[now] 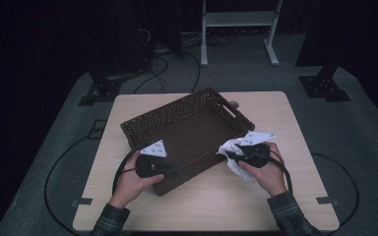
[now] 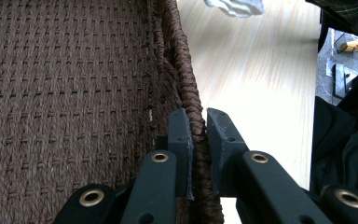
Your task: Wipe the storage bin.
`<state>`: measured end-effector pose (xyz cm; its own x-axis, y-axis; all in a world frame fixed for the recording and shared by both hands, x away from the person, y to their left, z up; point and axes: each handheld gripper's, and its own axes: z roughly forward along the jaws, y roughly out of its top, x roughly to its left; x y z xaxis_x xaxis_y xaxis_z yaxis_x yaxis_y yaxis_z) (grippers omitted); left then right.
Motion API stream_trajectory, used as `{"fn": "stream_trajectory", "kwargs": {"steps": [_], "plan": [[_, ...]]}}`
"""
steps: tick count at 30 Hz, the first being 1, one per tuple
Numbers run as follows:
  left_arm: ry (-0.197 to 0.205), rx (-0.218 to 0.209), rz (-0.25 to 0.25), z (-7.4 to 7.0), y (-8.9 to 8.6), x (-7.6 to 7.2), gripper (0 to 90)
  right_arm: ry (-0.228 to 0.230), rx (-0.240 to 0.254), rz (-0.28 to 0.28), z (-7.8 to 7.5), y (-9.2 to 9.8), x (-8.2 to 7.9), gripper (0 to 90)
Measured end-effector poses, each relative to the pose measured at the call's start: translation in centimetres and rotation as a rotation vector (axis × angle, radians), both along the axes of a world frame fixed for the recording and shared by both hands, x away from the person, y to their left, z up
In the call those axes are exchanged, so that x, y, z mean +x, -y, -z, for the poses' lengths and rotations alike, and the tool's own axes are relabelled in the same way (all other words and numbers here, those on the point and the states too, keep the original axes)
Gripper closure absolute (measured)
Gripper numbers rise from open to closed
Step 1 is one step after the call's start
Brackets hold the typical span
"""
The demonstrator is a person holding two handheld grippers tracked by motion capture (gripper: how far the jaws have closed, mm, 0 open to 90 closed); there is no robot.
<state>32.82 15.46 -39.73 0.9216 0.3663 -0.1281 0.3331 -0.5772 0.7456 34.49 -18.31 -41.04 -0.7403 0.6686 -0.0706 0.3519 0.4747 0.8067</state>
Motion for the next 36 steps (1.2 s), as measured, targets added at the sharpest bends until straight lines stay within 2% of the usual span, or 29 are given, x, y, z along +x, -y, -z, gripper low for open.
{"fn": "stream_trajectory", "kwargs": {"steps": [14, 18, 25, 36], "plan": [[-0.001, 0.001, 0.001, 0.0, 0.0, 0.0, 79.8, -0.051, -0.044, -0.007, 2.5, -1.1, 0.9, 67.9], [-0.002, 0.0, 0.002, 0.0, 0.0, 0.0, 79.7, -0.065, -0.037, -0.006, 2.8, -1.0, 1.1, 67.9], [-0.002, 0.0, 0.002, 0.0, 0.0, 0.0, 79.8, -0.106, -0.121, -0.017, 5.2, -2.3, 1.4, 67.9], [-0.002, 0.0, 0.002, 0.0, 0.0, 0.0, 79.8, -0.139, -0.151, -0.032, 6.5, -2.8, 1.6, 67.8]]}}
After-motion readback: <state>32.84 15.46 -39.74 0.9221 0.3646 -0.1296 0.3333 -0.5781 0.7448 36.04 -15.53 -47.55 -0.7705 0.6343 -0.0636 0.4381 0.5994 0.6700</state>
